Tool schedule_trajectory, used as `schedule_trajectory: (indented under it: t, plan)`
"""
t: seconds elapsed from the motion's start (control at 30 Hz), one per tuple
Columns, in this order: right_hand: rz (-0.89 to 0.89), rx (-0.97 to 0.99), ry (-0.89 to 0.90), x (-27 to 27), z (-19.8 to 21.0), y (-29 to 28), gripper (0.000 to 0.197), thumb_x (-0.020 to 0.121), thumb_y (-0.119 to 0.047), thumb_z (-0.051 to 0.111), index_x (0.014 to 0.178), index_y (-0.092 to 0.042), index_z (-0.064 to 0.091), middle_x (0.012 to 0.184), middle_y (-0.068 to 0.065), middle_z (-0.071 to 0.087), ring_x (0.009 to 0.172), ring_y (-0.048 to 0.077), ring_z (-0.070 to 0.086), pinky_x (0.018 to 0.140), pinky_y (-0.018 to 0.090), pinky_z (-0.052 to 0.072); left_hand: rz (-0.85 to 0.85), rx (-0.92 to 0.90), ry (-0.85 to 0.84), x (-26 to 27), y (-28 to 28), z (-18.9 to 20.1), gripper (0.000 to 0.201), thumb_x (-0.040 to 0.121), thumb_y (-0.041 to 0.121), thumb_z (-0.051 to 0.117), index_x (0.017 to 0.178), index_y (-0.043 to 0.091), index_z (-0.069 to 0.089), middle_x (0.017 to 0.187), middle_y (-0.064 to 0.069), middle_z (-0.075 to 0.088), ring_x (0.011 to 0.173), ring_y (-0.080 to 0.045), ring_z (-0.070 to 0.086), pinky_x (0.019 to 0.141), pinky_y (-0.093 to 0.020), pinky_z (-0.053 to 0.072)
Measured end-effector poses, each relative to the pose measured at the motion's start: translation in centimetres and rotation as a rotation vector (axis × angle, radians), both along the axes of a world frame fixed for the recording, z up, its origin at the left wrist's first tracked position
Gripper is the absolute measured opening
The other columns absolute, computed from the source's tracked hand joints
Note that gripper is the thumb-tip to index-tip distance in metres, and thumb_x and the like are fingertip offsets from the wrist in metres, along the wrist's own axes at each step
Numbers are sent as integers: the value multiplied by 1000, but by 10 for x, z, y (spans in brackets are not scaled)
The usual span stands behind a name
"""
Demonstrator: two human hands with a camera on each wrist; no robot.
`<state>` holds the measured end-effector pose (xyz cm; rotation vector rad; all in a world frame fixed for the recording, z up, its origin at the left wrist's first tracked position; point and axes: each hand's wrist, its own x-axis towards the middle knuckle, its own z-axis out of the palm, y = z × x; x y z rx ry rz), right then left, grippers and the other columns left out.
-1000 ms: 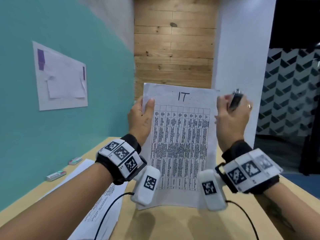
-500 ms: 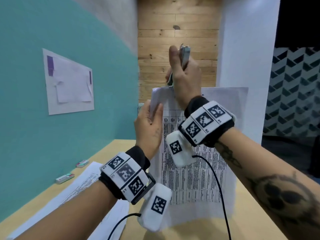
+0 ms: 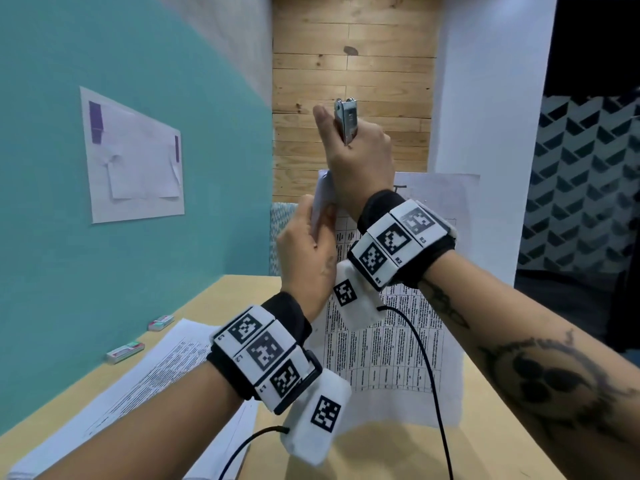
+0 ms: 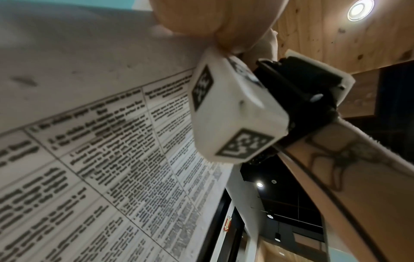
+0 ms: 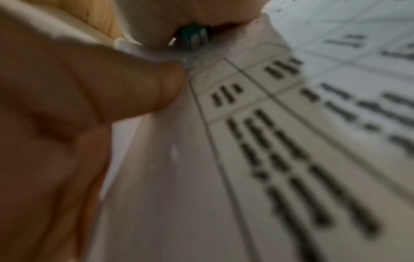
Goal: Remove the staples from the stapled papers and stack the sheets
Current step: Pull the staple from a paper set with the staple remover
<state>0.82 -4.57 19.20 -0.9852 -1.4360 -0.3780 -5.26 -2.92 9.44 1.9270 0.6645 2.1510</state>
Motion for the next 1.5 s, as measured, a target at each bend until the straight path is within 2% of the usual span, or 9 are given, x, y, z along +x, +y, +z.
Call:
schedule_trajectory:
  t: [0.47,0.67,0.73,0.83,1.03,1.13,1.27,1.37,1.5]
  plan:
    - [198,580,428,76,14,-52,22,88,-18,56,68,-23,48,54,-11,54,51,7,55,55,28,53,-43,-28,26,-7,3,7,32,97,20,45,68,31,37,63,15,38,58,7,45,57,-4,33]
    - [122,157,555,130,-88,-42,26,89,-22,57,64,-26,55,49,-12,53,43,2,45,46,24,41,-95,-57,-18,-9,8,4,18,96,28,46,86,16,54,80,-10,61,72,-18,54,73,-32,47]
    - [162,-37,621,137,-123,-31,8,91,-26,58,88,-30,64,66,-12,56,49,3,49,49,24,44,-105,-83,-46,-11,9,4,31,92,36,45,97,9,58,92,-16,65,85,-29,61,82,-44,50]
    - [310,-315,803,139,-158,-18,40,95,-23,51,134,-16,45,79,-1,53,52,11,53,46,22,49,-137,-115,-71,-13,8,7,43,87,44,43,101,5,57,97,-19,64,92,-32,61,86,-51,49]
    - [414,-609,820,139,-176,-14,3,95,-15,51,93,-13,53,62,7,46,40,12,48,41,20,43,-152,-136,-65,-14,7,8,17,86,46,45,84,30,51,98,-22,63,92,-36,61,86,-52,49]
    - [380,-606,785,139,-179,-14,19,93,-12,52,76,-10,46,52,5,43,44,17,42,44,22,39,-162,-151,-61,-12,8,8,15,86,43,45,88,32,53,95,-14,65,90,-31,61,87,-49,50]
    - [360,-447,927,141,-176,-13,25,91,-1,53,72,-13,42,46,-3,40,32,6,39,37,14,35,-211,-232,-97,-9,17,-1,43,87,46,47,112,13,56,106,-2,65,101,-20,62,94,-45,48]
    - [348,-393,981,142,-177,-11,27,91,-2,54,71,-15,41,46,-5,40,31,4,39,37,15,35,-243,-406,-54,-12,21,-29,8,91,34,53,94,27,50,97,1,63,89,-20,59,88,-49,47]
    - [351,-359,1069,137,-174,-15,30,90,-1,54,70,-17,39,57,1,35,30,3,38,35,14,35,-313,-589,119,-26,21,-83,21,85,42,57,88,21,56,94,-19,64,79,-25,58,79,-52,49]
